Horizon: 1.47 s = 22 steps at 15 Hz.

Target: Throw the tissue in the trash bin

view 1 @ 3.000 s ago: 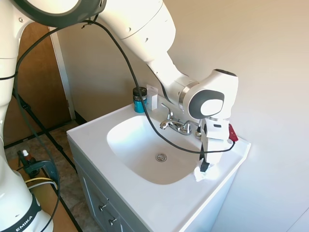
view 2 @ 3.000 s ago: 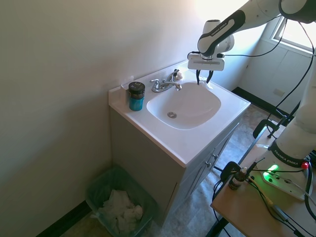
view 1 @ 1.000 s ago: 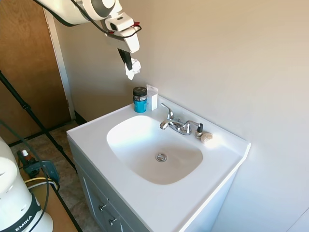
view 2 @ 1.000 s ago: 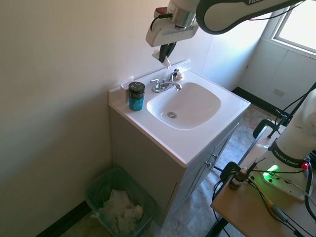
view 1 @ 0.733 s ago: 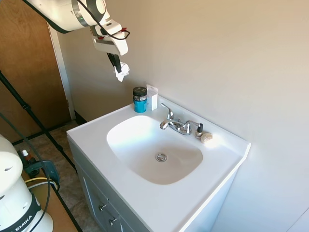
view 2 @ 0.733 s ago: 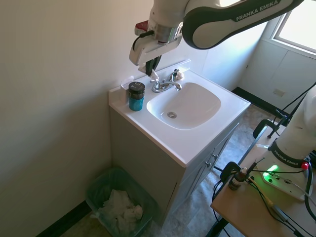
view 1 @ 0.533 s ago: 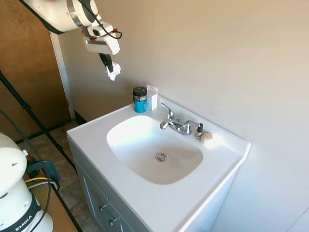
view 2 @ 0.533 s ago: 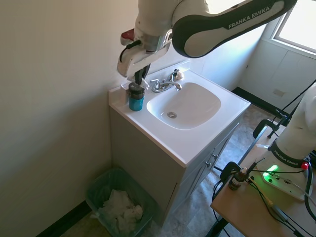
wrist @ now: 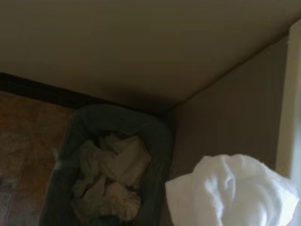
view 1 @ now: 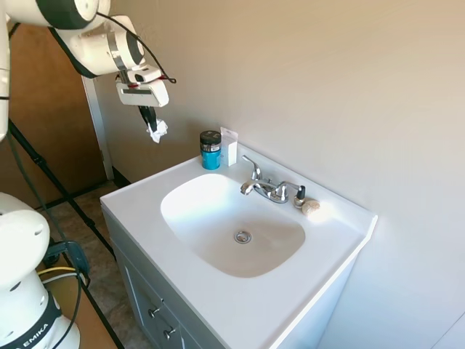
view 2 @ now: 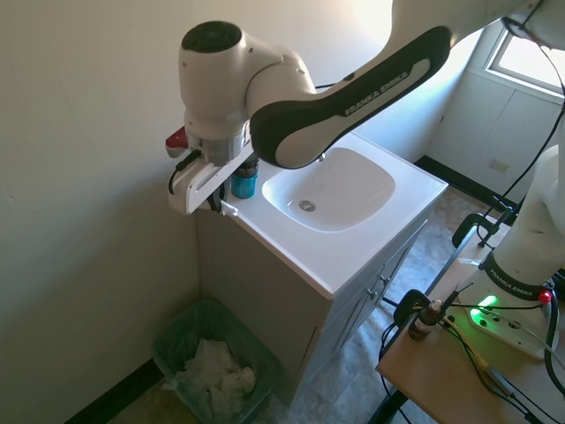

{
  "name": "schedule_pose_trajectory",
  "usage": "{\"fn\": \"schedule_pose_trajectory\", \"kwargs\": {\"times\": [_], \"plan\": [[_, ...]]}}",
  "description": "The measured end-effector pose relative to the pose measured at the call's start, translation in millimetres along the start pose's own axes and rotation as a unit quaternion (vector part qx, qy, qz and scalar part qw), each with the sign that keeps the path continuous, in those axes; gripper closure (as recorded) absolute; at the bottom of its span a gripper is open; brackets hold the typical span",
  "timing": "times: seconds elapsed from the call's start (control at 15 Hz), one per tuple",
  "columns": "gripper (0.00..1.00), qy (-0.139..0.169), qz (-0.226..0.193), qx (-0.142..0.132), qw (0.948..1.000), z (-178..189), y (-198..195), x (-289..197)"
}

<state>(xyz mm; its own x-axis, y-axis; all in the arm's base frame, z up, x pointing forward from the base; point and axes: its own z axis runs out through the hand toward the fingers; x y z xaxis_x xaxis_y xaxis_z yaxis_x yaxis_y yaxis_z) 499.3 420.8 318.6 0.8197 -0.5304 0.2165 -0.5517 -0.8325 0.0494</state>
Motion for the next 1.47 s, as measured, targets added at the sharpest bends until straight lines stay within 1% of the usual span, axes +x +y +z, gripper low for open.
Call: {"fn": "schedule_pose_trajectory", "kwargs": {"times": [0.07,0.13,0.27,0.4,0.53,1.07,1.47], "plan": [[0.00,-0.007,-0.005,-0.008,0.9999,11,-6,-2],[0.00,-0.015,-0.010,-0.012,0.9998,16,-12,-6],[0.00,-0.029,-0.022,-0.022,0.9991,15,-16,-9],[0.00,-0.035,-0.030,-0.030,0.9985,12,-15,-6],[0.00,-0.040,-0.034,-0.033,0.9981,9,-15,-1],[0.00,-0.050,-0.060,-0.039,0.9962,5,-16,-11],[0.00,-0.049,-0.065,-0.043,0.9957,2,-14,-14]]}}
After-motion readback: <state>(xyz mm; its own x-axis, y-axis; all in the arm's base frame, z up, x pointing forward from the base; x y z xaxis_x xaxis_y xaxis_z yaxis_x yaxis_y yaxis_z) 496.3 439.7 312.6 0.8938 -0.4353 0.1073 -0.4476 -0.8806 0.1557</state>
